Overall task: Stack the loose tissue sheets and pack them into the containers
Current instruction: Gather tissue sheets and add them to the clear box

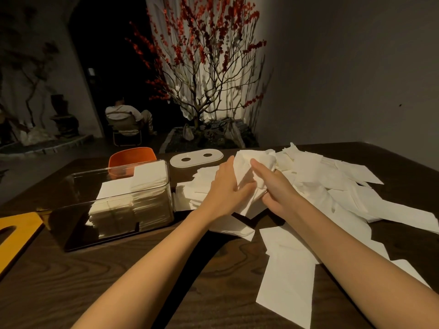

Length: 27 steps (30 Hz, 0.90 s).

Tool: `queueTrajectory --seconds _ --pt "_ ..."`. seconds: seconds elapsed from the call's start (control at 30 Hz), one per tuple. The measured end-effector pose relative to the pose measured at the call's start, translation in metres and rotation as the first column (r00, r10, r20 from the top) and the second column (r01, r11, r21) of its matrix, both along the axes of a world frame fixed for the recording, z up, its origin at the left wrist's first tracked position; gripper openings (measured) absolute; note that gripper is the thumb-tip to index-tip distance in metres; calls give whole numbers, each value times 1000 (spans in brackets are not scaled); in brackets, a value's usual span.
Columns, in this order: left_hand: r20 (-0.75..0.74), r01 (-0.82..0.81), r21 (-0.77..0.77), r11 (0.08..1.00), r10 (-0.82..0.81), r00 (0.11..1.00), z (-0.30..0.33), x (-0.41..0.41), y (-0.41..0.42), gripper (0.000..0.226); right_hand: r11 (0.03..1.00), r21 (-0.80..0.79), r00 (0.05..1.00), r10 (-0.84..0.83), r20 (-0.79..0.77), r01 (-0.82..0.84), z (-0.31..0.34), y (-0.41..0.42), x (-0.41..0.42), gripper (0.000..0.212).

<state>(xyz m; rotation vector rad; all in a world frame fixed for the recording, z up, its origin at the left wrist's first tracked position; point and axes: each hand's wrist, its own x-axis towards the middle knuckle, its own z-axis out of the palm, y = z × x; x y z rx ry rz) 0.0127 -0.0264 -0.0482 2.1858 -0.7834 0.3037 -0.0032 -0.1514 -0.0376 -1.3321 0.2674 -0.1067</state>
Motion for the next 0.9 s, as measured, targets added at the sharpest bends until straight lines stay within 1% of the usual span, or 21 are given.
queueTrajectory --seconds 0.03,0.1,0.17,0.23,0.3,0.33,0.4,0.43,0.5,0.53,0.57,0.63,0.7,0.73,0.77,0.83,0.9 --pt "-2 19 -25 1000 -19 1000 2 0 1 57 999 39 999 33 12 -33 0 -2 0 60" --pt "-28 5 -85 996 -8 1000 3 1 3 52 993 76 995 90 41 -93 3 -3 -3 50" --pt "-67 2 -151 989 -12 998 4 1 3 37 991 57 993 115 37 -117 3 -3 -5 41" --pt "-174 -20 -226 974 -20 984 10 -4 0 21 995 20 995 101 15 -101 5 -4 -7 33" --pt "-296 -61 -335 940 -43 954 12 -6 -1 15 995 34 996 90 11 -90 6 -6 -6 25" --pt "-360 -94 -389 916 -57 931 14 -6 -1 20 995 50 996 87 15 -87 6 -6 -6 26" --pt "-509 -191 -455 870 -78 857 16 -6 -1 53 994 81 997 70 28 -72 6 -8 -3 35" --pt "-579 -256 -499 828 -99 809 18 -6 0 55 994 88 998 59 35 -62 5 -9 -2 39" --pt "-650 -371 -573 731 -129 749 21 -4 5 24 993 109 999 41 32 -45 5 -10 -1 46" --pt "-686 -410 -592 694 -166 709 21 0 7 18 992 122 999 39 25 -42 5 -11 -1 47" --pt "-719 -451 -614 647 -223 659 25 -2 9 17 990 133 999 39 22 -41 5 -12 -1 48" --pt "-727 -505 -680 531 -401 558 30 -6 14 14 988 150 999 44 19 -46 5 -12 -1 48" --pt "-683 -554 -720 418 -569 458 33 -8 19 17 987 157 999 38 3 -38 6 -12 -1 47" --pt "-664 -573 -724 384 -611 430 33 -6 22 17 987 160 999 35 -8 -33 7 -12 -2 47" --pt "-648 -574 -732 368 -637 418 33 -7 23 15 987 160 999 33 -19 -29 7 -12 -2 48" --pt "-666 -570 -721 394 -621 413 31 -6 23 11 990 140 999 27 -46 -20 8 -12 -4 53" --pt "-719 -574 -687 445 -531 449 30 -7 21 9 995 98 997 5 -72 2 8 -11 -4 55"
